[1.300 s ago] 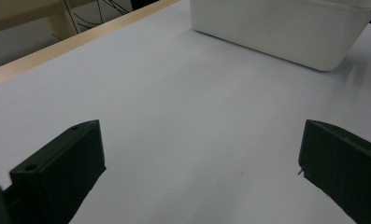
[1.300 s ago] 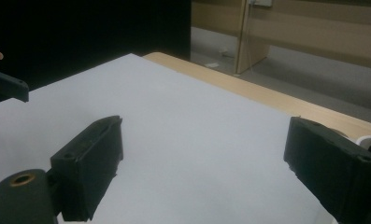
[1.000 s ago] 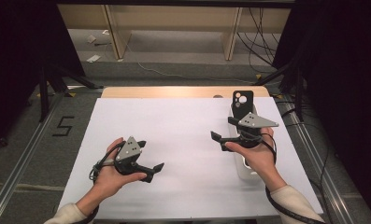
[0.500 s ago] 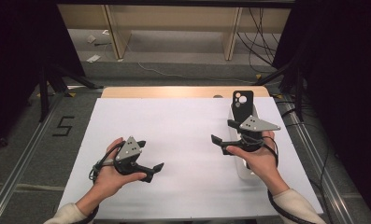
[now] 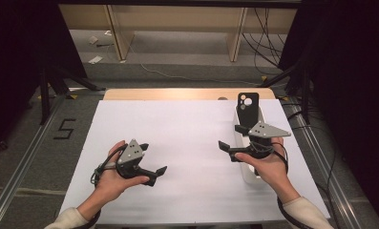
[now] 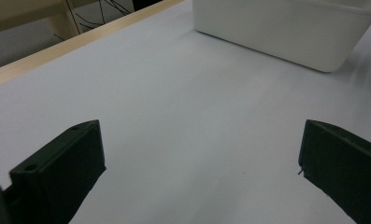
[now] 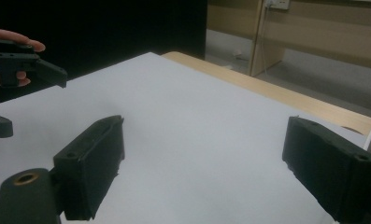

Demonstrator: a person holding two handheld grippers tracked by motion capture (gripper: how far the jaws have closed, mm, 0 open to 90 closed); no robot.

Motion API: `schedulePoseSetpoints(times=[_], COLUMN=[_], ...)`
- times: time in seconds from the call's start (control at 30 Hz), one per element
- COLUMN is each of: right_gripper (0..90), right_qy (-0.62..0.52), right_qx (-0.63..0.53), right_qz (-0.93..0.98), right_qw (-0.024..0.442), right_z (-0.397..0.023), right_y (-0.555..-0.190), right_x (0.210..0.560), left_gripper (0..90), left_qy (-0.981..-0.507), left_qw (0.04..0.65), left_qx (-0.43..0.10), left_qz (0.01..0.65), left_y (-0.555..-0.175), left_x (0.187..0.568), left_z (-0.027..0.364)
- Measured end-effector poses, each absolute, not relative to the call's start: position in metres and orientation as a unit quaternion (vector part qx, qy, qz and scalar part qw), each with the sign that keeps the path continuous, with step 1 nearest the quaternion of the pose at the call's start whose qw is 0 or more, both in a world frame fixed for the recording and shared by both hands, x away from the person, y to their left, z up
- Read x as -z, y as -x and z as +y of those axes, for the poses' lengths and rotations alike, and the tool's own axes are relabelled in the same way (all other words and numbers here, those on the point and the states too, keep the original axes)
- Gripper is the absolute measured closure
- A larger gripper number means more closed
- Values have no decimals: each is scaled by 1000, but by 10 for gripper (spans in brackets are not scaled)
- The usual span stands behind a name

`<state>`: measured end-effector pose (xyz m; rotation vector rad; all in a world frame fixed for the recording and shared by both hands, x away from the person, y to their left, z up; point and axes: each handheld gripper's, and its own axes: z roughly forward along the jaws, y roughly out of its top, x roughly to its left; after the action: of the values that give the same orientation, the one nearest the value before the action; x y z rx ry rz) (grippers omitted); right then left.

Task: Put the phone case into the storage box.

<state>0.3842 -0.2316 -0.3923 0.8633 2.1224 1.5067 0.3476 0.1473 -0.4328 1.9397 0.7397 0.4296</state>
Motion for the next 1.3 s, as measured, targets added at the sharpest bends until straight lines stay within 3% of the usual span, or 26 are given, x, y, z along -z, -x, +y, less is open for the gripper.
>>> schedulePoseSetpoints(times=[1.3], right_gripper=[132], right_qy=[-304], right_qx=[-541], right_qz=[759], right_qw=[199], right_z=[-241], right_y=[-375], right_x=[396], left_gripper=[0], left_qy=[-798], left_qw=[489], left_qx=[-178], left_qz=[305], left_y=[-348], left_x=[432], left_z=[148])
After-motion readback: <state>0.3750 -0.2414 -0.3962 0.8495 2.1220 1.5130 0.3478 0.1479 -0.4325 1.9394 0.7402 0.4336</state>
